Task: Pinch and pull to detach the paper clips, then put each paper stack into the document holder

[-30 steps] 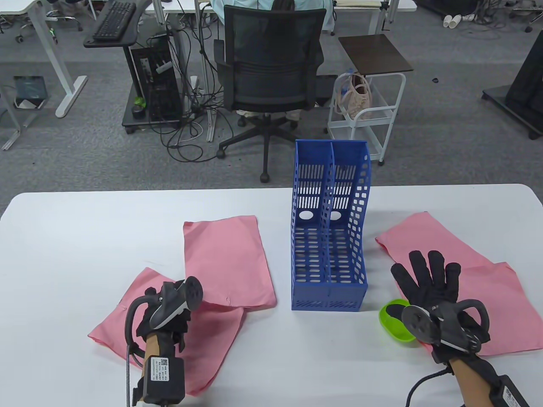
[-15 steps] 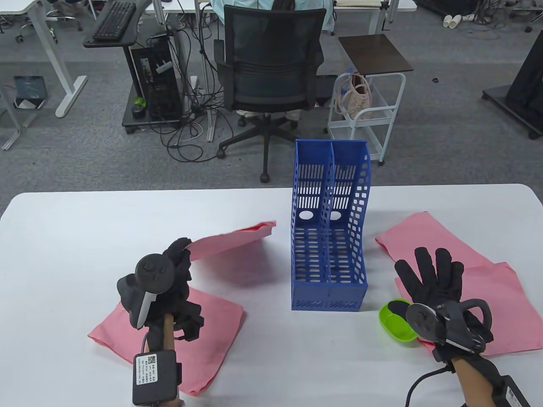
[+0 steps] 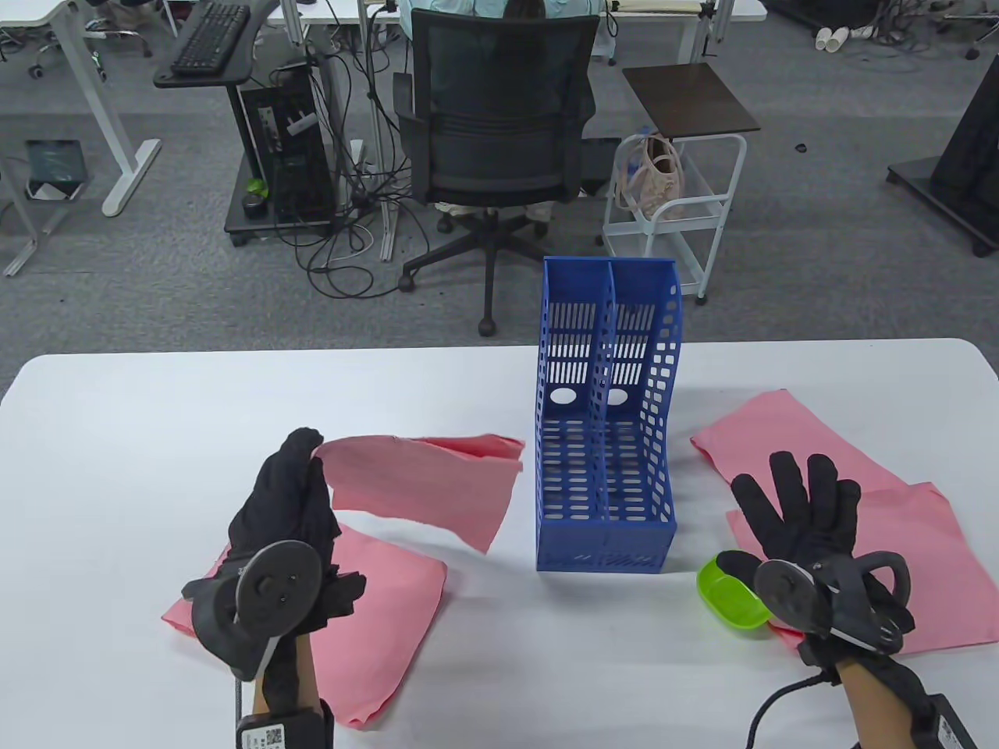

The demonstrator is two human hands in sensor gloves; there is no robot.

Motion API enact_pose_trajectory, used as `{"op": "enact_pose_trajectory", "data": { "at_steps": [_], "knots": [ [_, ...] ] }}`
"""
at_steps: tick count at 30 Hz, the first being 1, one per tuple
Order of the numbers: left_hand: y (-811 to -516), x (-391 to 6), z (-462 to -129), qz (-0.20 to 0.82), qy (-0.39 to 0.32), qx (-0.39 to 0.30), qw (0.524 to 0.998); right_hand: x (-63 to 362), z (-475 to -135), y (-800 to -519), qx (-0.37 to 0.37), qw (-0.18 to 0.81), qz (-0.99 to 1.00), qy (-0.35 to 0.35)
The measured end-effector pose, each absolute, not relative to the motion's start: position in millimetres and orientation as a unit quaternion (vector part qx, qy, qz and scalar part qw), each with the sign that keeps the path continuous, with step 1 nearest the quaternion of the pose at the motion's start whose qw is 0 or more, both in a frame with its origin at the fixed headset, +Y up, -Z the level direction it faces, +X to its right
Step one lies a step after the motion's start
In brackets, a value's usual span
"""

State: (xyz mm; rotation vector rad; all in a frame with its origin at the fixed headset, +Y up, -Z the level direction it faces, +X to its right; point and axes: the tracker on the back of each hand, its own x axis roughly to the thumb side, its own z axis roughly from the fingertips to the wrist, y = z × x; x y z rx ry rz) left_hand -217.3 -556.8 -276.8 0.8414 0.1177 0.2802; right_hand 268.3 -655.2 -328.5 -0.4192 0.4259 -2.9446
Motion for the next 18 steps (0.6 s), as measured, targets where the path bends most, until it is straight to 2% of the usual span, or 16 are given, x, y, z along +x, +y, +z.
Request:
{"op": "enact_pose_trajectory", "data": {
  "at_steps": [4, 7, 13, 18],
  "knots": [
    [-547, -187, -258, 0.063, 0.030, 0.407, 0.911, 260, -324, -652, -0.157, 0.059, -0.975, 0.143],
    [-544, -165, -248, 0.036, 0.003, 0.401, 0.915, 251, -316, -640, -0.180, 0.018, -0.973, 0.140],
    [-550, -126, -236, -0.009, -0.046, 0.397, 0.917, 203, -291, -581, -0.275, -0.145, -0.927, 0.208],
    [-559, -106, -234, -0.035, -0.078, 0.373, 0.924, 143, -277, -543, -0.344, -0.107, -0.915, 0.180]
  ]
}}
